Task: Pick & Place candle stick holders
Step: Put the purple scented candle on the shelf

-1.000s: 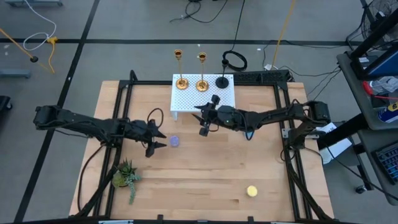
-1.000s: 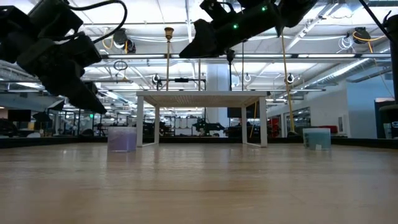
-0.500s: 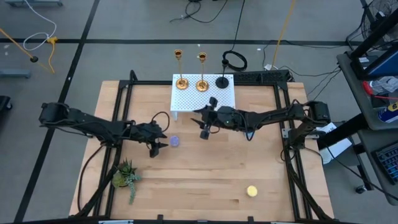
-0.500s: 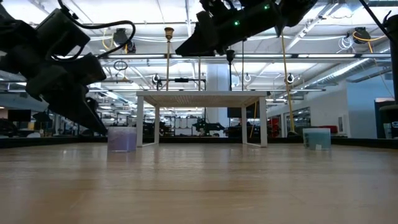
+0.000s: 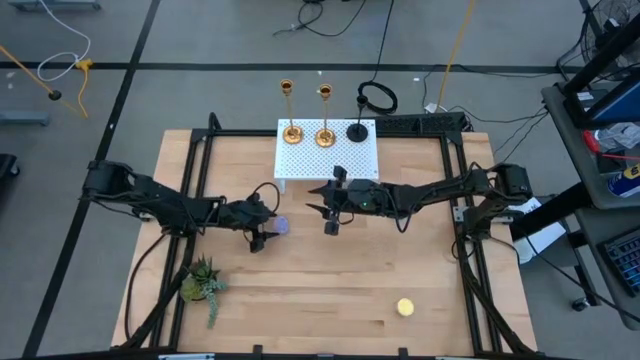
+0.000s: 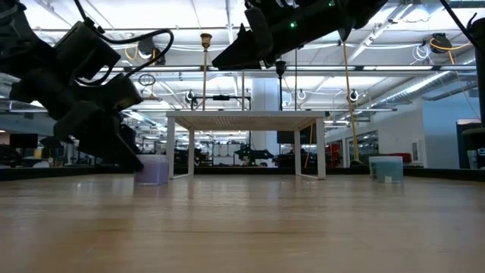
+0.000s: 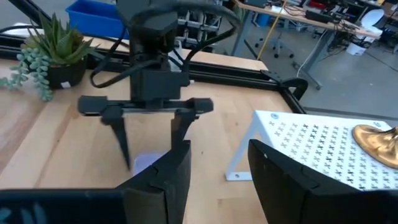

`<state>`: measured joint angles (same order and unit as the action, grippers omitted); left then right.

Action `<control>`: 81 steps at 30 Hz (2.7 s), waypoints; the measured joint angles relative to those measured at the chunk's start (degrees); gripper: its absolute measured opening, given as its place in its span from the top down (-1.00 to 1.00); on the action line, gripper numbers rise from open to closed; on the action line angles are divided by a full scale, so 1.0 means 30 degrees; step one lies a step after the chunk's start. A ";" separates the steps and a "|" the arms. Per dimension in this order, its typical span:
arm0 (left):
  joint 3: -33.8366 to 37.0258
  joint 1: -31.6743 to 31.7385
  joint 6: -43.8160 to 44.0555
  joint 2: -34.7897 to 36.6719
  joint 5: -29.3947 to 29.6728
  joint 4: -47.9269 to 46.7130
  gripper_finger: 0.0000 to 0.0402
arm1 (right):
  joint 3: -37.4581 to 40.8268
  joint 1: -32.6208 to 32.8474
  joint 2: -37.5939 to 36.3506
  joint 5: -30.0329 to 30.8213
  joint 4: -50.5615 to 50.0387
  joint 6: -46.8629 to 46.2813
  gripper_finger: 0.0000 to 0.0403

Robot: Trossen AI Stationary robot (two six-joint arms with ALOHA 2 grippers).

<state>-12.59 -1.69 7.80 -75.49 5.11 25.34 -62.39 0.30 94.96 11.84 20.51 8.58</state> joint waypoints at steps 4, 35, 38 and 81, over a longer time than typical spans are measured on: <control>-0.0006 -0.0011 -0.0056 -0.0807 -0.1066 0.1760 -0.67 | -0.0006 -0.0005 0.0000 -0.0018 -0.0025 0.0664 0.23; -0.0054 0.0000 -0.1452 -0.4895 0.0327 0.6609 -0.67 | 0.0007 0.0444 0.0007 0.0007 -0.1529 0.0015 -0.17; -0.0053 0.0000 -0.1446 -0.4895 0.0284 0.6607 -0.51 | 0.0007 0.0440 0.0007 0.0007 -0.1529 0.0015 -0.17; -0.5716 0.2847 -0.2979 0.0513 0.0335 0.3632 -0.25 | 0.0022 0.1282 -0.3748 0.0120 -0.6826 -0.3286 -0.18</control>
<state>-29.74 6.85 -1.14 -73.95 6.11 36.24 -62.33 4.14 83.71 12.20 0.03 -1.28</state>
